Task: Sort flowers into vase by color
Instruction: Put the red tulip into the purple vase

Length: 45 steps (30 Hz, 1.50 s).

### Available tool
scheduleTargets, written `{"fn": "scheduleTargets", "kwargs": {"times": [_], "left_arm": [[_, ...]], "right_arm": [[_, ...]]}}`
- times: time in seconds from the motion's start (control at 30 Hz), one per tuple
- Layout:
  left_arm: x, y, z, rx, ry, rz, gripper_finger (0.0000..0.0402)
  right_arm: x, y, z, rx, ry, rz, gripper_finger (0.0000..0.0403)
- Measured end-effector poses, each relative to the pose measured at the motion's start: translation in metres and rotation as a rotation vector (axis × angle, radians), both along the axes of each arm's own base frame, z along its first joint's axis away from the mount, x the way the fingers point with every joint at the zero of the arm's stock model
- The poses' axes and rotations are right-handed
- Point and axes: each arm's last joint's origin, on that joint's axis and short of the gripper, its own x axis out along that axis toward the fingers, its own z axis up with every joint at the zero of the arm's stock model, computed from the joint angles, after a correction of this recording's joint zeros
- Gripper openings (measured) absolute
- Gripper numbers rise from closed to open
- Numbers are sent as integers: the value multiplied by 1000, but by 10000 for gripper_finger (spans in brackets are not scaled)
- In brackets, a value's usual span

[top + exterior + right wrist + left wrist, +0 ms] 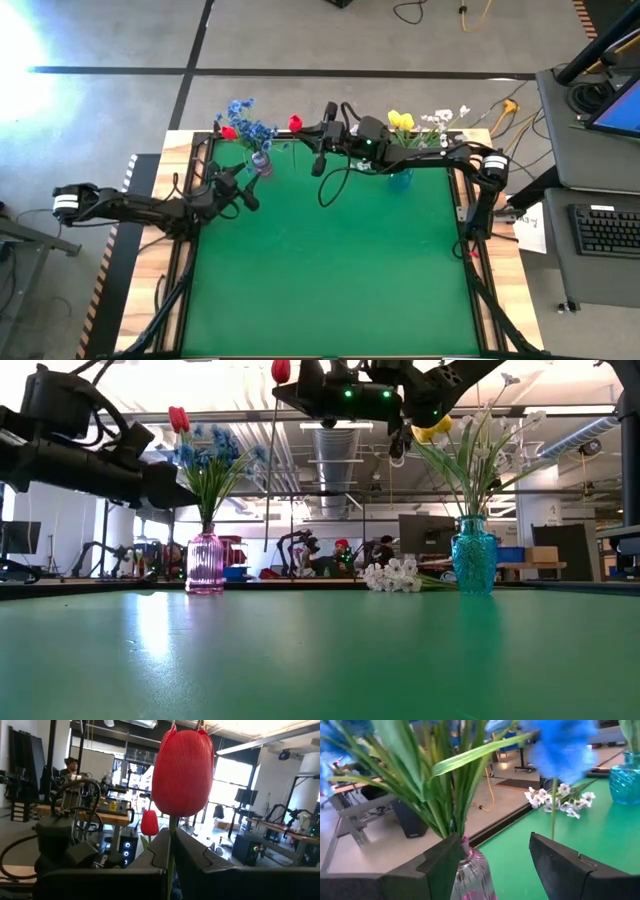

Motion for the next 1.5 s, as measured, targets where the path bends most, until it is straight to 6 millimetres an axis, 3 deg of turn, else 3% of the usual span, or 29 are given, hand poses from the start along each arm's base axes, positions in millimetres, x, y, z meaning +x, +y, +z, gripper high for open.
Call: {"fn": "scheduleTargets", "kwargs": {"times": [0.23,0.83,1.1,1.5], "left_arm": [[-1,3,-22,-220,2,28,229],[2,5,-24,-236,-10,70,230],[19,8,-13,-203,94,57,274],[15,8,-16,-201,90,83,308]], "right_arm": [[0,0,-1,4,12,-1,12],[1,0,-4,25,33,1,12],[1,0,-3,31,32,-3,12],[1,-1,-4,3,37,-11,12]]}}
